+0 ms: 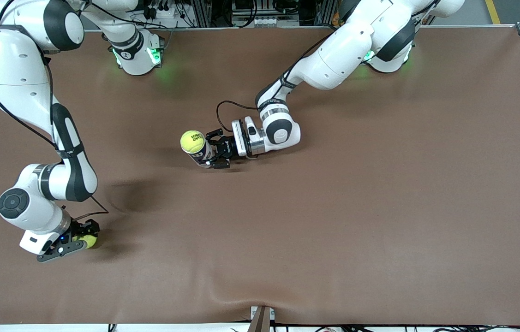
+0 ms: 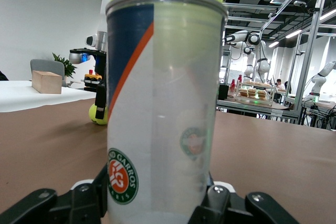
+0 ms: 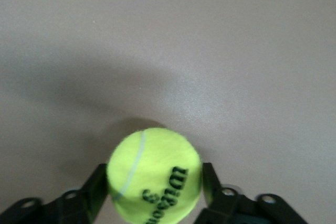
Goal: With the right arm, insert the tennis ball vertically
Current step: 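Carry the second ball with the right gripper over the can opening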
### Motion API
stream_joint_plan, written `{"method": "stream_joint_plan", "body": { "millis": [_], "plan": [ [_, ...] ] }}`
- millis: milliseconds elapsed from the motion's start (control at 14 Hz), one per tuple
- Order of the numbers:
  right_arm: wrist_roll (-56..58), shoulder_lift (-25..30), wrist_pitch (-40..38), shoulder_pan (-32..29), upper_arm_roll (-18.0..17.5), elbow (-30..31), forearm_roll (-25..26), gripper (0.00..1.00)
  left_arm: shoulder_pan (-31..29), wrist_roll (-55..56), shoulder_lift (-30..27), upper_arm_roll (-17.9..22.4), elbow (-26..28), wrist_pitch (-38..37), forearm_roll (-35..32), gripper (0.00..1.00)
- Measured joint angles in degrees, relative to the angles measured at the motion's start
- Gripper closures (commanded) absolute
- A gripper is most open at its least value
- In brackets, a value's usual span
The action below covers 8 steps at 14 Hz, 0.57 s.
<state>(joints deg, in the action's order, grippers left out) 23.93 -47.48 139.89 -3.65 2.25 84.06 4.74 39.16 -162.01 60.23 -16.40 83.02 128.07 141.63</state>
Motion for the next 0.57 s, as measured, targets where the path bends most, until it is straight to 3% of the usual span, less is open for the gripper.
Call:
{"method": "stream_joint_plan", "body": {
  "millis": [286,573],
  "plan": [
    [0.0,0.61,-2.44,0.28,-1.0,-1.39,-1.5,0.6,0.01,0.0,-0.04,0.0,0.02,0.05,0.0,0.36],
    [-4.31,9.59,-19.01,1.76,-2.79,-2.86,-6.08,0.56,0.02,-0.04,-0.28,0.05,0.31,0.2,0.0,0.36]
  ]
}}
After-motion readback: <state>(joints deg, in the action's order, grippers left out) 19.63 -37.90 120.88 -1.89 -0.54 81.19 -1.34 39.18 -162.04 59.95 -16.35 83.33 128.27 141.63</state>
